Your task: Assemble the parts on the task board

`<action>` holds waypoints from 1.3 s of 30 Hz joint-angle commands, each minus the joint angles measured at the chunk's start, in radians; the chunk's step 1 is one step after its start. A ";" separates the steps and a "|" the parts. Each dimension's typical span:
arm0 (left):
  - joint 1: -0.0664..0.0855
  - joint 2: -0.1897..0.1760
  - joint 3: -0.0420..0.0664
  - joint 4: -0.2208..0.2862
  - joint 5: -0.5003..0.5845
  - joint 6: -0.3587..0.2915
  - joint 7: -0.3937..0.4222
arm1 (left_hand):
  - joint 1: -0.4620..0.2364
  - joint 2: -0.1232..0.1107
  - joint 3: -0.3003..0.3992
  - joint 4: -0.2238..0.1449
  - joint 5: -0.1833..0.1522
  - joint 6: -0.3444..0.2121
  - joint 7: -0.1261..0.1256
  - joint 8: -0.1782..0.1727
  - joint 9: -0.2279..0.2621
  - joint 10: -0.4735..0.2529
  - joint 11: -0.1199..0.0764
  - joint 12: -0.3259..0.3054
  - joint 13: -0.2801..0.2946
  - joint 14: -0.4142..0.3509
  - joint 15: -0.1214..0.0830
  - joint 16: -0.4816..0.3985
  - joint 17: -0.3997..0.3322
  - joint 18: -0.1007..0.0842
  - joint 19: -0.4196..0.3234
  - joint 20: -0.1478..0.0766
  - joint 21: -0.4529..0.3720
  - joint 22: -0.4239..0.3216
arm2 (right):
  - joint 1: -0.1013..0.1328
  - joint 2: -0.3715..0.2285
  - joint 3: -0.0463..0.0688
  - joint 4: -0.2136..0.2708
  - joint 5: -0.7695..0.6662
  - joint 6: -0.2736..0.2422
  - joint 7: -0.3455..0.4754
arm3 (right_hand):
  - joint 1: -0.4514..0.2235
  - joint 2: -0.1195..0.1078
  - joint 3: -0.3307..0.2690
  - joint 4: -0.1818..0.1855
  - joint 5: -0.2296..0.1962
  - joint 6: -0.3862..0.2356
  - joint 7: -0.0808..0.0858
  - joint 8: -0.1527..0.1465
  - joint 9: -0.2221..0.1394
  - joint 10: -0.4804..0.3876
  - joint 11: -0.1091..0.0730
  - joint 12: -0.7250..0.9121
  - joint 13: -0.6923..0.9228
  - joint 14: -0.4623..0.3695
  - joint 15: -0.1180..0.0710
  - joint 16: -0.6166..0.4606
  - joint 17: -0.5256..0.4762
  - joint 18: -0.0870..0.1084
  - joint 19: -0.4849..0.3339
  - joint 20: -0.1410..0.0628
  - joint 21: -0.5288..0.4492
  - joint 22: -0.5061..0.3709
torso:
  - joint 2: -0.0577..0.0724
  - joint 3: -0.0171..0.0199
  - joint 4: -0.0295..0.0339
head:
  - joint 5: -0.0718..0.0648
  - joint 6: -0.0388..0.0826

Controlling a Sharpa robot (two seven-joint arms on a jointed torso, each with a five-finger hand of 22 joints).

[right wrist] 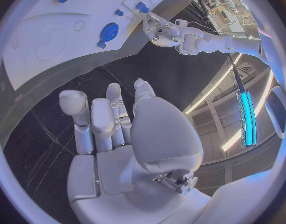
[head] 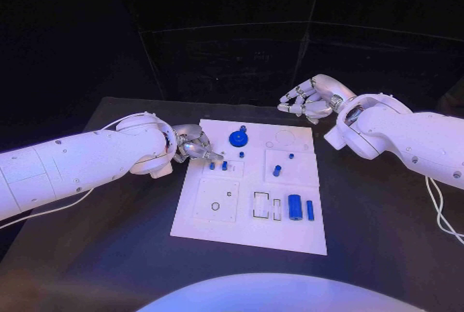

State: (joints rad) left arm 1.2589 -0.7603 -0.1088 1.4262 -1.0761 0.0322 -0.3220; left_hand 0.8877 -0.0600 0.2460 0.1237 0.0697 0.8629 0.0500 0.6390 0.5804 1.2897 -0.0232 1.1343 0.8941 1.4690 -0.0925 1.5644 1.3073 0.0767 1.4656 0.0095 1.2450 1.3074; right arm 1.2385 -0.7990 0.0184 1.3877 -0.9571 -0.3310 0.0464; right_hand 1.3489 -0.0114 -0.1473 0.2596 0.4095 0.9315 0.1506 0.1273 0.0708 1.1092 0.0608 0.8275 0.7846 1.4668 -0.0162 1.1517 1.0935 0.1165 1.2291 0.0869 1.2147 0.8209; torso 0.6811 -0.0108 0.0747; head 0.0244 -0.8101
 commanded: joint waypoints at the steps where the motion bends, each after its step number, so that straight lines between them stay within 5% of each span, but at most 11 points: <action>1: 0.001 -0.003 0.000 0.004 -0.040 0.000 0.013 | 0.013 0.000 -0.010 0.000 -0.001 0.011 0.001 -0.003 -0.002 -0.005 0.001 -0.001 0.001 0.102 0.007 0.006 0.264 -0.003 0.020 0.009 -0.004 0.011 | 0.002 0.001 0.001 0.000 -0.002 0.004 0.007 | -0.003 0.010 -0.004 0.002 0.006 0.001 -0.002 0.005 -0.001 -0.005 0.000 -0.004 -0.001 0.008 -0.002 -0.004 -0.001 0.021 -0.006 0.001 -0.005 -0.001 | 0.000 0.0003 -0.0006 | 0.002 -0.001; 20: -0.003 0.003 -0.001 -0.017 -0.138 0.077 0.001 | 0.032 0.008 -0.043 0.008 -0.002 0.052 -0.014 0.024 0.004 0.004 -0.010 0.013 0.014 0.102 -0.002 0.006 0.264 -0.005 0.025 0.005 0.006 0.021 | 0.001 0.001 0.001 -0.002 -0.002 0.006 0.007 | -0.003 0.010 -0.004 0.002 0.006 0.001 -0.002 0.005 -0.001 -0.005 0.000 -0.004 -0.001 0.008 -0.002 -0.004 -0.001 0.021 -0.006 0.001 -0.005 -0.001 | 0.001 0.0000 -0.0006 | 0.002 0.000; 39: -0.007 0.027 -0.001 -0.028 -0.140 0.083 0.000 | 0.048 0.018 -0.049 0.006 -0.001 0.056 -0.018 0.036 0.010 0.006 -0.015 0.016 0.016 0.102 -0.005 0.006 0.264 -0.005 0.026 0.001 0.008 0.023 | 0.001 0.003 0.001 -0.003 -0.002 0.007 0.007 | -0.002 0.010 -0.006 0.004 0.007 0.000 -0.002 0.005 -0.001 -0.006 0.000 -0.004 -0.003 0.008 -0.002 -0.003 0.000 0.021 -0.007 0.001 -0.006 -0.002 | 0.000 0.0008 -0.0013 | 0.003 -0.002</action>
State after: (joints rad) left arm 1.2516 -0.7353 -0.1101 1.3999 -1.2080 0.1025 -0.3239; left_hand 0.9240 -0.0399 0.2029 0.1309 0.0697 0.9131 0.0354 0.6682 0.5899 1.2971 -0.0306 1.1433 0.9101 1.4688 -0.0927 1.5644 1.3073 0.0766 1.4656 0.0094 1.2511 1.3074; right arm 1.2380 -0.7961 0.0183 1.3839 -0.9571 -0.3292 0.0465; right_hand 1.3489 -0.0114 -0.1500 0.2622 0.4095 0.9315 0.1506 0.1273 0.0708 1.1092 0.0608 0.8275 0.7829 1.4668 -0.0162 1.1517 1.0936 0.1326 1.2291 0.0869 1.2147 0.8195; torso 0.6820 -0.0101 0.0732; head 0.0277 -0.8115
